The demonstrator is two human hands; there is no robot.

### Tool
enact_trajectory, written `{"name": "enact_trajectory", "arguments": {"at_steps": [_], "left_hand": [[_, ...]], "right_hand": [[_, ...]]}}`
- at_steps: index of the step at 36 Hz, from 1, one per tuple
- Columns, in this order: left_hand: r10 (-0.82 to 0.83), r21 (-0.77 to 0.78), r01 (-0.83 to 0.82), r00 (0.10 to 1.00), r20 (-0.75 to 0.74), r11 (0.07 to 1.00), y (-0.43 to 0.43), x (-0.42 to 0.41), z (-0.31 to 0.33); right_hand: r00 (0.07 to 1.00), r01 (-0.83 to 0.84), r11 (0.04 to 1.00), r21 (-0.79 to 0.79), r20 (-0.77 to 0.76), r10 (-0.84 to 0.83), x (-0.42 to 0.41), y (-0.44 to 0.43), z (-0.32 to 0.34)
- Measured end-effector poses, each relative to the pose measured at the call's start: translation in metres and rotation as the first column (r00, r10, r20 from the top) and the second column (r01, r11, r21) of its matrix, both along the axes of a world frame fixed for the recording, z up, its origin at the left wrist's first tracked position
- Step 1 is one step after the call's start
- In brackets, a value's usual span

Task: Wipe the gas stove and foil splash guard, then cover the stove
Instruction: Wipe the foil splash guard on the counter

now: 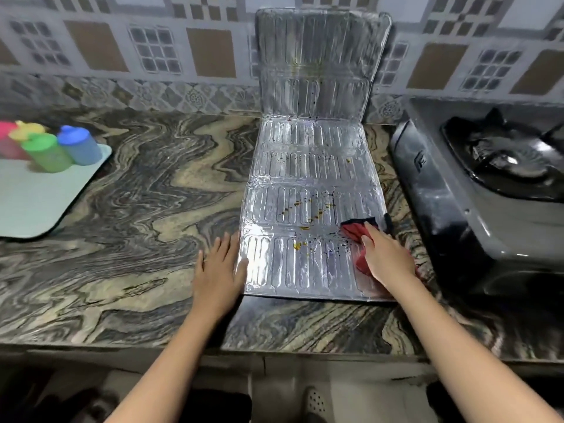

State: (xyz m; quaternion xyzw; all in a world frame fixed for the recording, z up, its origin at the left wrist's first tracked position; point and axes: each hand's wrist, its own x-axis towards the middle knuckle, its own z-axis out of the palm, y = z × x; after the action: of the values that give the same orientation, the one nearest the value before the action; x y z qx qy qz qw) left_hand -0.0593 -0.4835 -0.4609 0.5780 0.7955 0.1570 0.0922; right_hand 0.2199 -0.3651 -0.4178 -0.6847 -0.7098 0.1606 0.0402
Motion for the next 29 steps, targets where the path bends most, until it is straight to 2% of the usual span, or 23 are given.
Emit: {"name": "enact_trajectory", "arguments": {"at_steps": [4, 9, 12, 15, 19, 25, 29], "left_hand": [[0.006, 0.007, -0.007, 1.000, 0.008, 1.000, 0.000, 0.001, 0.001], [-0.011, 0.015, 0.010, 0.999, 0.044, 1.000, -0.001, -0.001, 0.003], [-0.031, 0.009, 0.030, 0.995, 0.091, 0.999, -0.001, -0.005, 0.004], [-0.051, 0.021, 0.049, 0.990, 0.132, 0.999, -0.004, -0.008, 0.007], [-0.094, 0.023, 0.091, 0.986, 0.140, 0.996, -0.015, -0.012, 0.009], [-0.162, -0.044, 0.165, 0.985, 0.054, 0.985, -0.030, -0.015, 0.002], [-0.149, -0.093, 0.148, 0.989, -0.006, 0.985, -0.030, -0.013, 0.000]], "right_hand": [[0.999, 0.037, 0.998, -0.060, -0.002, -0.037, 0.000, -0.014, 0.004], [0.987, 0.040, 0.998, -0.043, -0.156, -0.047, 0.003, -0.023, 0.007], [0.978, -0.017, 0.999, 0.039, -0.209, 0.025, 0.009, -0.022, 0.000], [0.973, -0.136, 0.985, 0.103, -0.175, 0.153, 0.014, -0.021, -0.006], [0.958, -0.262, 0.963, 0.068, -0.105, 0.268, 0.023, -0.022, -0.010], [0.992, -0.099, 0.987, 0.125, -0.067, 0.108, 0.014, -0.030, -0.019], [0.999, 0.033, 0.990, 0.135, -0.046, -0.027, -0.007, -0.035, -0.028]]}}
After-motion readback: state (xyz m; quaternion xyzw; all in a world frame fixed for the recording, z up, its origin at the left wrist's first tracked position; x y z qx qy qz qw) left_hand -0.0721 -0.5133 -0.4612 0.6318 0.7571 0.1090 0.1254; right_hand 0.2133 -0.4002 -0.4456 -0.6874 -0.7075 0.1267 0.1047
